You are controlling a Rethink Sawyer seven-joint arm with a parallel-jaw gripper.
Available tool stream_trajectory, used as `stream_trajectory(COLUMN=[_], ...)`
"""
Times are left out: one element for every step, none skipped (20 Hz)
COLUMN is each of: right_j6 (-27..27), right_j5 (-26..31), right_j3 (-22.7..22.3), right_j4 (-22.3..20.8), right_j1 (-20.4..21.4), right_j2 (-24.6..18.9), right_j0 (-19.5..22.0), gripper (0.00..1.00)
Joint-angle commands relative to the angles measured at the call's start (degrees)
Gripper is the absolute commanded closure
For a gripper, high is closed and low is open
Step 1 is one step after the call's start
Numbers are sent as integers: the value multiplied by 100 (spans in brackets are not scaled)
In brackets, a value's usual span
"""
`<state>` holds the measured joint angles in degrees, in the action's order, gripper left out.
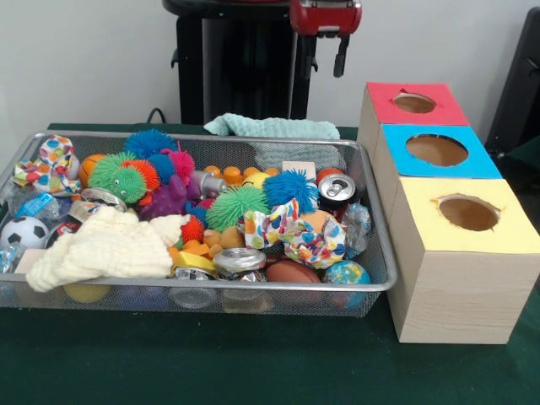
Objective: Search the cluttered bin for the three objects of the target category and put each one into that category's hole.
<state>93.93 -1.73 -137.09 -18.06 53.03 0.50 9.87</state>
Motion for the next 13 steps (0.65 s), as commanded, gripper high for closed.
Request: stream_trajectory(right_j6=[361,346,324,302,279,288,287,286,282,279,273,274,276], right_j5=[1053,1062,1138,1215,1292,1359,1350,1340,1329,1319,1320,1334,1349], right_j3=[497,528,565,601,638,663,681,699,720,741,787,805,824], right_j4=[340,312,322,331,341,359,337,314,287,261,229,219,209], right_j1=[833,801,780,759,737,701,650,599,568,536,465,442,419], right_j2=[-1317,-1355,-1381,-1408,-1434,-1466,-1503,-1540,-1558,-1577,-1580,-1586,-1591], right_j0=[659,707,737,767,797,831,867,902,921,939,952,953,955], gripper=[0,0,0,0,0,0,0,0,0,0,0,0,0])
